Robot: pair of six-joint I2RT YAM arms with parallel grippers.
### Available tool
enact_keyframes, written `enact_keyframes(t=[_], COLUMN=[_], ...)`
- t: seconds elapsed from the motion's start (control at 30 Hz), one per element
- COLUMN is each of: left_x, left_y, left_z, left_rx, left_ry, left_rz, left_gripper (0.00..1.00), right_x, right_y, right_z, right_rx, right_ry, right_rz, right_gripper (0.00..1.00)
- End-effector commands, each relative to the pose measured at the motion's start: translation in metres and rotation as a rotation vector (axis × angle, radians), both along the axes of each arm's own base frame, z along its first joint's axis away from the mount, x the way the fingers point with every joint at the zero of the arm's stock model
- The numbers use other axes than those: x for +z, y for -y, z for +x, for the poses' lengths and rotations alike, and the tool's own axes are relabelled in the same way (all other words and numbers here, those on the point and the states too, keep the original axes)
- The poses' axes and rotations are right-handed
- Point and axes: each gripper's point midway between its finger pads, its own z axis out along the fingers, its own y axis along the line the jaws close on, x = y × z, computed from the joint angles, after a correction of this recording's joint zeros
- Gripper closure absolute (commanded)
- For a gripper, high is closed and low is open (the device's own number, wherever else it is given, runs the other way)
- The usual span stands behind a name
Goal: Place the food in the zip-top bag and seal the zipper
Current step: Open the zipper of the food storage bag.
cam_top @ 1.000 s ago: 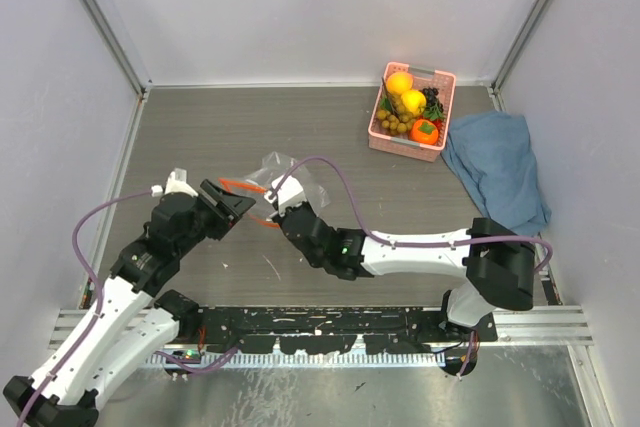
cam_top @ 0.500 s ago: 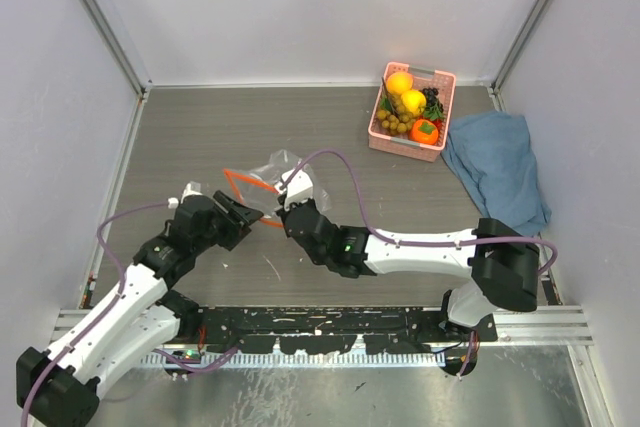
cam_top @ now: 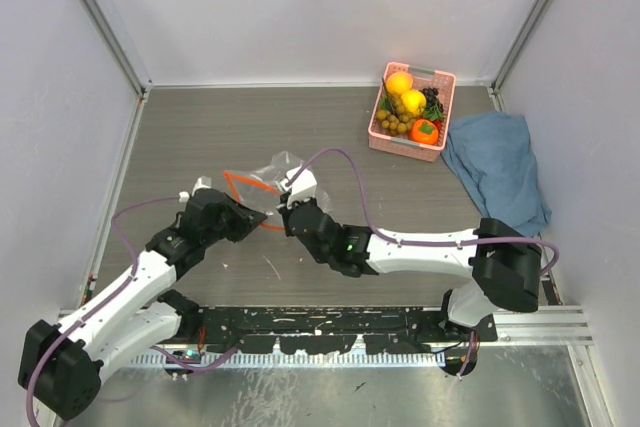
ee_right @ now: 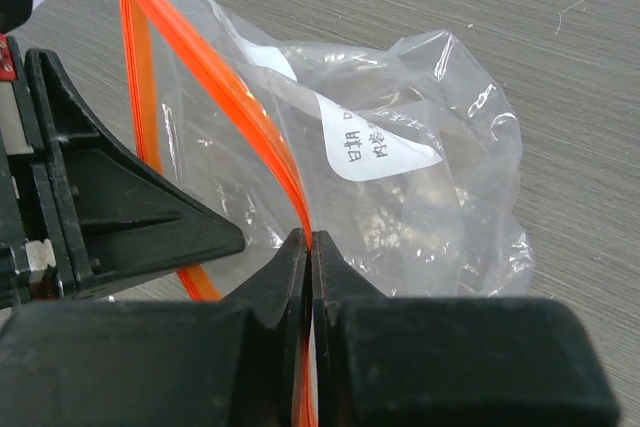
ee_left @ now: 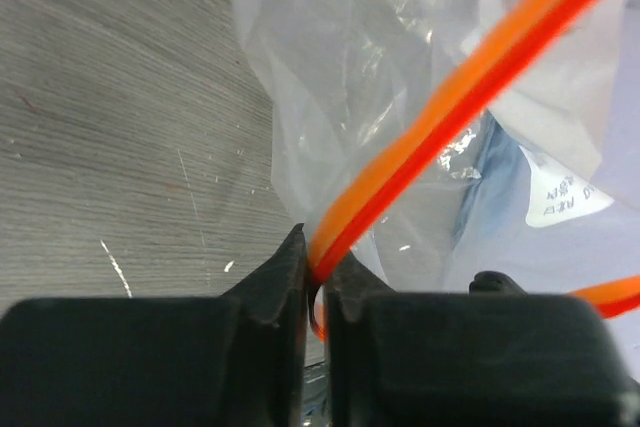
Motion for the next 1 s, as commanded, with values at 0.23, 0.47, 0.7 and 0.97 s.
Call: enact_keyframes(t=[0.23, 0.47, 0.7, 0.97], left_x=[0.089, 0.127, 0.133, 0.134], left_y=[-0.008, -0.023, -0.031, -0.029], left_z=[0.012, 0.009, 0.0, 0.003], left_rx=[-0.126, -0.275, -0.484, -0.617], left_ry=[0.19, 0.212, 0.112, 0.084], left_rz=[0.214, 0.452, 0.646, 0.723], left_gripper=[1.0, 1.0, 1.0, 1.0], right_x=[0.049, 0.075, 0.086, 0.079], right_y=[0.009, -0.003, -0.016, -0.018], right_z=[0.024, 0.041, 0.056, 0.074], right_rx=[0.006, 0.061, 0.107, 0.095], right_ry=[0.014, 0.003, -0.041, -0.089], right_rz=[0.106, 0.113, 0.172, 0.173], right_gripper=[0.75, 0.61, 0.56, 0.52])
